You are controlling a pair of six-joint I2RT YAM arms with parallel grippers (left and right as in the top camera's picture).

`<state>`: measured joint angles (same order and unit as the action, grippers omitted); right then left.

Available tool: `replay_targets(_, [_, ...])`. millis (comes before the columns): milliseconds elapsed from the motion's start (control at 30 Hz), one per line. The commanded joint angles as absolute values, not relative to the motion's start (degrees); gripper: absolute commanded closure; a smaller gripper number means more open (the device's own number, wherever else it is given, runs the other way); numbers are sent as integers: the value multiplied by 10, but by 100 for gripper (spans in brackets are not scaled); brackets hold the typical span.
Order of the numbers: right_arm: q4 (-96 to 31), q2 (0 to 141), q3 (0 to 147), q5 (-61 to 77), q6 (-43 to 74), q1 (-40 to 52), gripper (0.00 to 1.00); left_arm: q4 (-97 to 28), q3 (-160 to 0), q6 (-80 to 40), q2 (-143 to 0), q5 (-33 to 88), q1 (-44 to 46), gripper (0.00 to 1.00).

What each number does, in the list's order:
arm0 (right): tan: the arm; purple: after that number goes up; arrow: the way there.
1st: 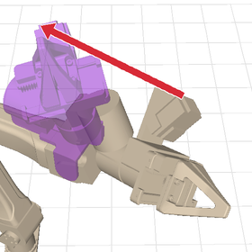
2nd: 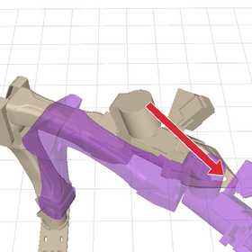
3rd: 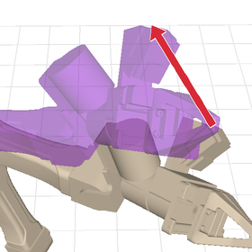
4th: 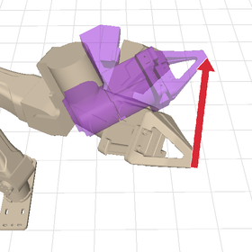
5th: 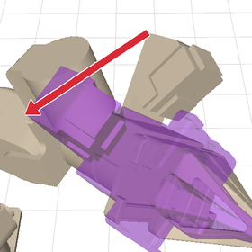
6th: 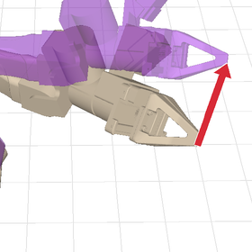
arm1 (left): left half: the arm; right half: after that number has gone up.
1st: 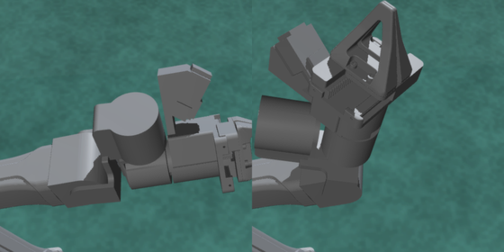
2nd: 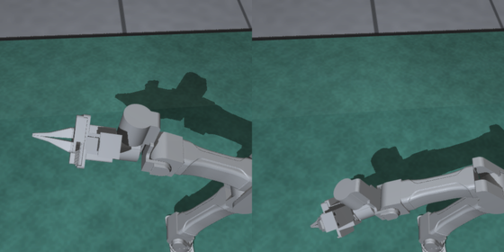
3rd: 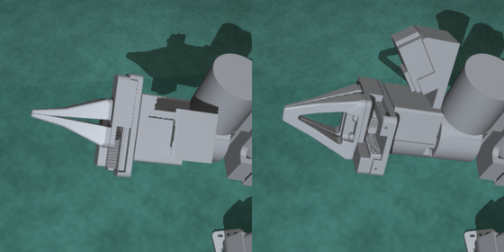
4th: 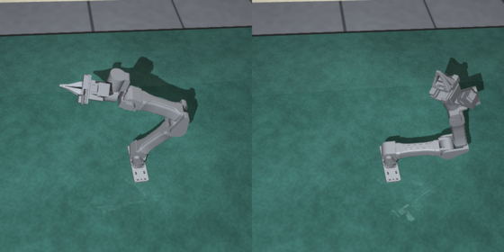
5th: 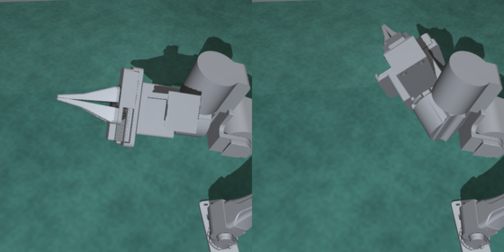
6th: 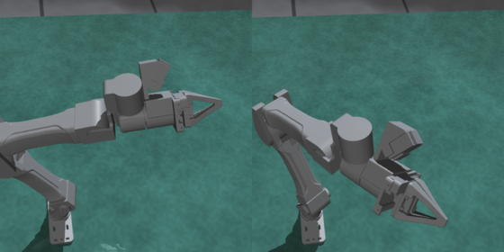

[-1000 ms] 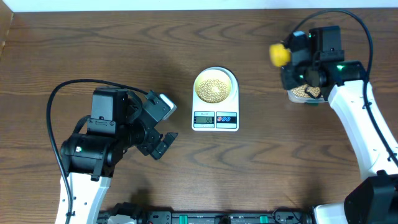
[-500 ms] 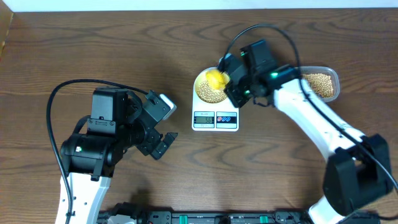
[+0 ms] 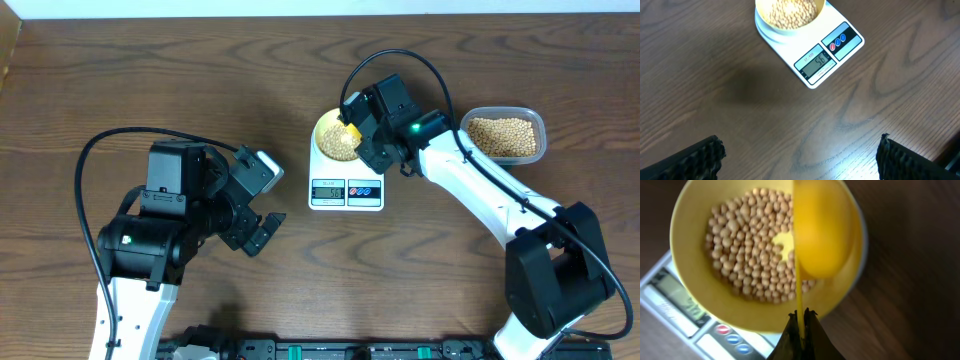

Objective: Scoop item into bowl and weigh 50g on scale
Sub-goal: 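Carry the filled scoop left over the yellow bowl on the scale, then tilt the scoop with the right gripper to pour soybeans into bowl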

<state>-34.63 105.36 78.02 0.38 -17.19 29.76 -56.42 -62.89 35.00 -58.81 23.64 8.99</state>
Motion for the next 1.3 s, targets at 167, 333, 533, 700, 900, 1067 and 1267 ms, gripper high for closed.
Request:
replay_targets(167, [-337,1056,790,-38,-185,298,99,-565,-640,360,-588,235,87,1])
replay_targets(333, [-331,1056,790,-36,-197,301,99,-565,-640,360,-588,235,87,1])
replay_targets(533, [-331,1058,790,-43,-218,312,99,-565,-640,360,-588,235,87,1])
replay_targets(700, [-331,1062,790,-43,-220,316,99,-565,-640,360,-588,235,87,1])
replay_targets(900, [-336,1062,790,-39,-220,322,99,-565,-640,360,-588,235,87,1])
replay_targets(1067, [-339,1077,790,-37,-229,331,99,-565,-640,360,-588,235,87,1])
replay_targets(1267, [-348,1074,791,16,-227,340,99,-565,-640,360,-588,235,87,1])
